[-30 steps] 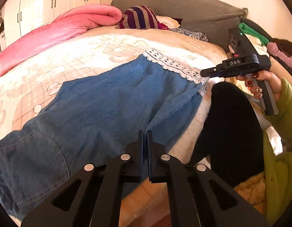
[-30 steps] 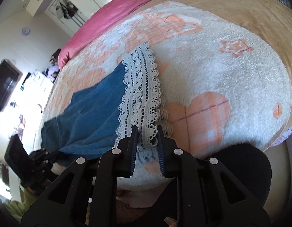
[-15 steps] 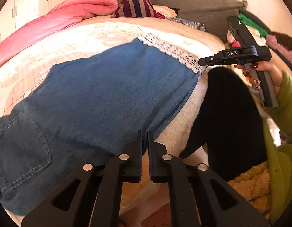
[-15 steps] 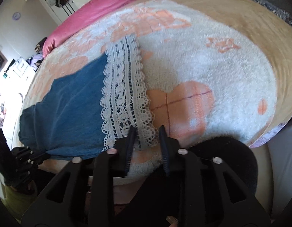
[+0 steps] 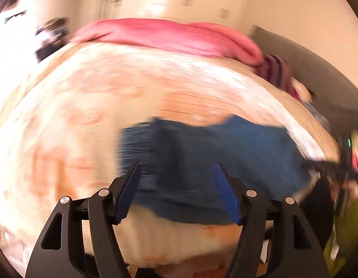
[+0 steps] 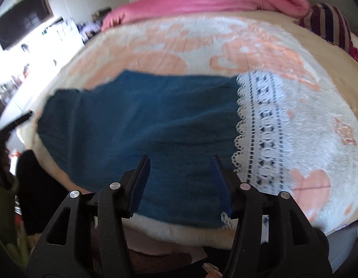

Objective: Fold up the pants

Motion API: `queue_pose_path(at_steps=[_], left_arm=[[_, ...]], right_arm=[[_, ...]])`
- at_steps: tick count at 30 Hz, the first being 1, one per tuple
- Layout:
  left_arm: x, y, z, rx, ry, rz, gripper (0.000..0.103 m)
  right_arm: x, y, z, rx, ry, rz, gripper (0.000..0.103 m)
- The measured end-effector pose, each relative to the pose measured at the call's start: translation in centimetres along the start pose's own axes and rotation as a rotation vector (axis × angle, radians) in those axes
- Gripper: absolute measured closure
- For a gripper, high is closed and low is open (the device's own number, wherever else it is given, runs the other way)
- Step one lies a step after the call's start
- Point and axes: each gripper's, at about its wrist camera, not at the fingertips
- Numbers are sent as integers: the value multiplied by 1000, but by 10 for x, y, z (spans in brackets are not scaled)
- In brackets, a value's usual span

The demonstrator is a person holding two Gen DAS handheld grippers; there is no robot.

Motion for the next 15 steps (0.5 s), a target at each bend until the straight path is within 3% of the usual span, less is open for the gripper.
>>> queue_pose_path(at_steps=[1,3,7,9,10,11,15], left_arm=[[-12,3,-1,-16,-35,31,26],[-23,12,-5,-38,-90,34,23],[-26,37,-7,-52,-187,-77,24],[-17,42,-6,-49,-152,-27,36],[-15,44,-4,-47,-117,7,58],[-14,43,-4,-43,-98,20,63],[-22,23,-5,-31,-63,39,65]], right_arm=[[2,4,-2,-14,6,-13,54],[5,8,-7,-28,7,-14,53],[6,5,-14,-20,19,6,47],[7,5,-17,-19,26,13,45],[8,6,-16,-18,30,14,45],[7,6,-17,-17,32,15,45],[8,4,-19,-18,37,20,45]])
Point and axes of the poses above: each gripper's, at about its wrist camera, not at the fingertips, and y roughly the way its jaws point, x to its right, z to its top, and after that the axes turned 6 degrees about y, right-handed
